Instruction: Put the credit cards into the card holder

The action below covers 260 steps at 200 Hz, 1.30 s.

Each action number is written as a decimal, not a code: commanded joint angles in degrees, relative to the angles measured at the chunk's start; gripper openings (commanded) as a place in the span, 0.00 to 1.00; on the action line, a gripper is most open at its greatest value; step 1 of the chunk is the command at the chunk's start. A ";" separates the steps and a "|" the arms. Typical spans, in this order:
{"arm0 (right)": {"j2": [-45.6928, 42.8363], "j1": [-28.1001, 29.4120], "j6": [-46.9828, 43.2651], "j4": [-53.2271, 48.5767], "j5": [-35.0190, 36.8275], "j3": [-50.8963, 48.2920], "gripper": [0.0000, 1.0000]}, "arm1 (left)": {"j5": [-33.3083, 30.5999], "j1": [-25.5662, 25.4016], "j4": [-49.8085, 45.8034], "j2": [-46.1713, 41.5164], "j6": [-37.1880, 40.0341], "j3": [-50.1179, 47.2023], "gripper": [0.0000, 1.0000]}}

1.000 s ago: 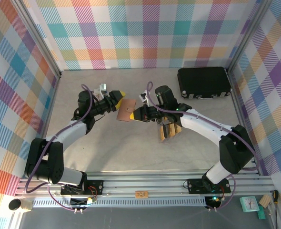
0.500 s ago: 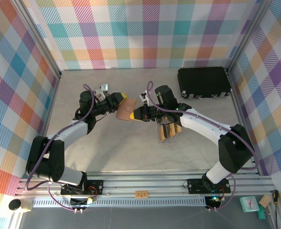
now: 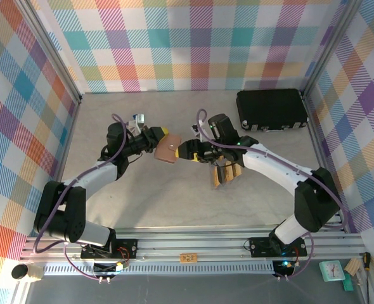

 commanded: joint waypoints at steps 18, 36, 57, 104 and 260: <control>-5.76 1.67 -4.92 -10.37 15.41 2.73 0.73 | -7.16 -2.45 -6.32 -5.12 6.95 -0.60 0.00; -5.61 4.77 -5.47 -12.53 22.14 4.75 0.75 | -10.09 -3.69 -7.45 -6.24 7.67 -0.93 0.00; -3.24 8.23 -5.56 -14.83 28.79 8.23 0.78 | -13.31 -4.88 -7.59 -6.98 7.26 -1.48 0.00; 4.19 12.68 -6.53 -16.80 35.43 15.62 0.79 | -18.62 -5.95 -8.52 -8.74 5.49 -2.95 0.00; -1.87 3.37 -8.49 -19.67 44.86 4.84 0.65 | -20.21 -5.98 -9.74 -8.19 7.85 -2.78 0.00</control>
